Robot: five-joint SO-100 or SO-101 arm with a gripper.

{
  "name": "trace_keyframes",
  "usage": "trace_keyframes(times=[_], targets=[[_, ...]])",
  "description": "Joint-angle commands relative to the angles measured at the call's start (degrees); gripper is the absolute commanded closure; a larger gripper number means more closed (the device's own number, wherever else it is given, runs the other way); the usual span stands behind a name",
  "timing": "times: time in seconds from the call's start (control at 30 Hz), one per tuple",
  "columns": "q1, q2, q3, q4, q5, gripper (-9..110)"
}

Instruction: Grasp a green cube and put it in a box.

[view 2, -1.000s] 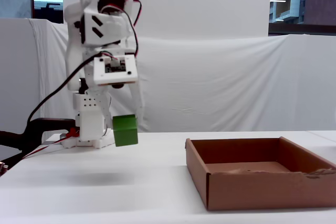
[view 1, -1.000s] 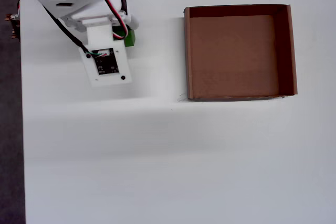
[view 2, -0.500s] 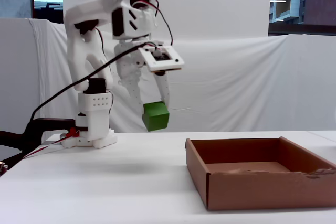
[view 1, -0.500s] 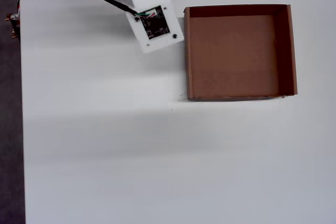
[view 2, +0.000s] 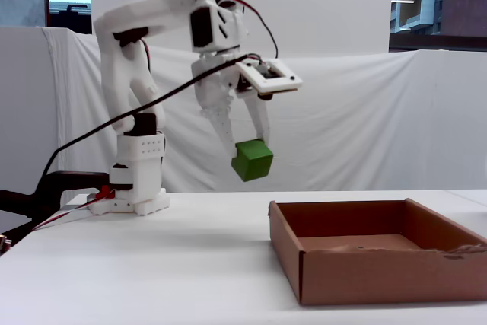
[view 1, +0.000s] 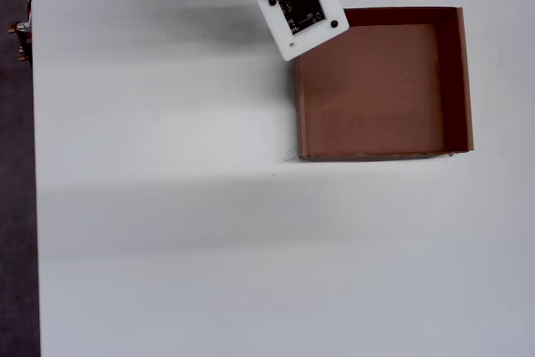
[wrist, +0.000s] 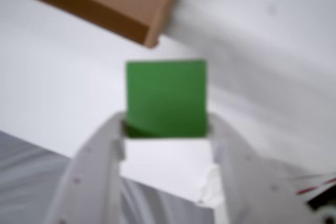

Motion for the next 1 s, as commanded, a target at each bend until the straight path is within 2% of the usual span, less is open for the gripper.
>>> trace_keyframes(times=[0.0,0.53,0.97], targets=[[-0.79,-2.29,-5.45,-0.70,0.35,87],[-1.49,-19.16,-22.41,-1.05,0.53,87],[-1.93,-28.13,-29.36,-0.18,0.53,87]])
